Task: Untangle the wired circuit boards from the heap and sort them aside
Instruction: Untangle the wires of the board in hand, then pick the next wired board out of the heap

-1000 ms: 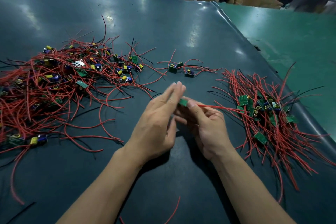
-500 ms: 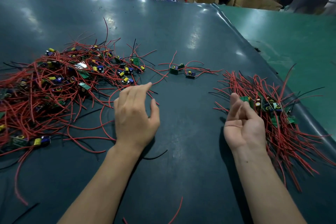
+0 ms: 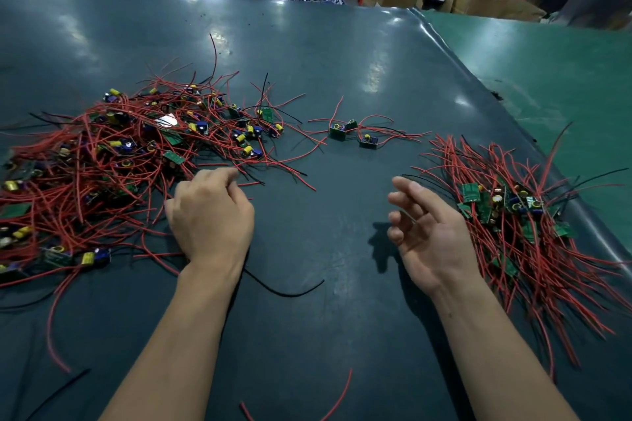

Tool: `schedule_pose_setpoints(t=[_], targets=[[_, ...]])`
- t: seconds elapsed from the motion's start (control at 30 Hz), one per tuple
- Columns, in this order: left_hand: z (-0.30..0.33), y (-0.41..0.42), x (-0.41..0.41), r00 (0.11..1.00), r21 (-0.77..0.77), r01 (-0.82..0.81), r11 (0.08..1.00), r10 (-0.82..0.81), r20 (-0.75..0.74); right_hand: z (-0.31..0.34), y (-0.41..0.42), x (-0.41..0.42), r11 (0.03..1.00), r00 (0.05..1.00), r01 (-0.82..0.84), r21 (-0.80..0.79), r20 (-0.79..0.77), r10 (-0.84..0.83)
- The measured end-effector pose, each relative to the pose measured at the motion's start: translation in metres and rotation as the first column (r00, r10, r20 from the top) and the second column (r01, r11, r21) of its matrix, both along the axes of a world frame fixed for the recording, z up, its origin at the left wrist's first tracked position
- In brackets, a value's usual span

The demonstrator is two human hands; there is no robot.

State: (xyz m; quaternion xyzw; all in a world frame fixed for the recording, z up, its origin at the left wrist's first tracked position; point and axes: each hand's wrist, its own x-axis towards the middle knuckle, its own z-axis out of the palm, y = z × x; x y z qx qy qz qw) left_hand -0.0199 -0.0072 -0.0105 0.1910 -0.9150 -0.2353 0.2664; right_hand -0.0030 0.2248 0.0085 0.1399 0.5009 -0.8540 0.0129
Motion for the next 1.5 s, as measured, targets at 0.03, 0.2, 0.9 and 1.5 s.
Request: schedule_pose_setpoints(t=[0.03,0.2,0.9,1.5], targets=[[0.002,0.0,0.001,0.999,0.017,0.004,1.0,-0.003,-0.049,0.0,0.0,0.0,1.0,1.0,-0.012,0.016,-0.008,0.012],[0.003,-0.007,0.0,0.991,0.056,-0.099,0.993,0.104,-0.08,0.001,-0.001,0.002,0.997,0.999,-0.037,0.065,-0.027,0.039],[-0.01,-0.029,-0.012,1.0,0.178,-0.018,0.984,0.019,-0.004,0.0,-0.001,0.003,0.995,0.997,-0.048,0.083,-0.052,0.053],[-0.009,-0.019,-0.007,0.999,0.077,0.007,0.997,-0.01,0.033,-0.001,-0.001,0.003,0.993,0.995,-0.068,0.092,-0.069,0.074]])
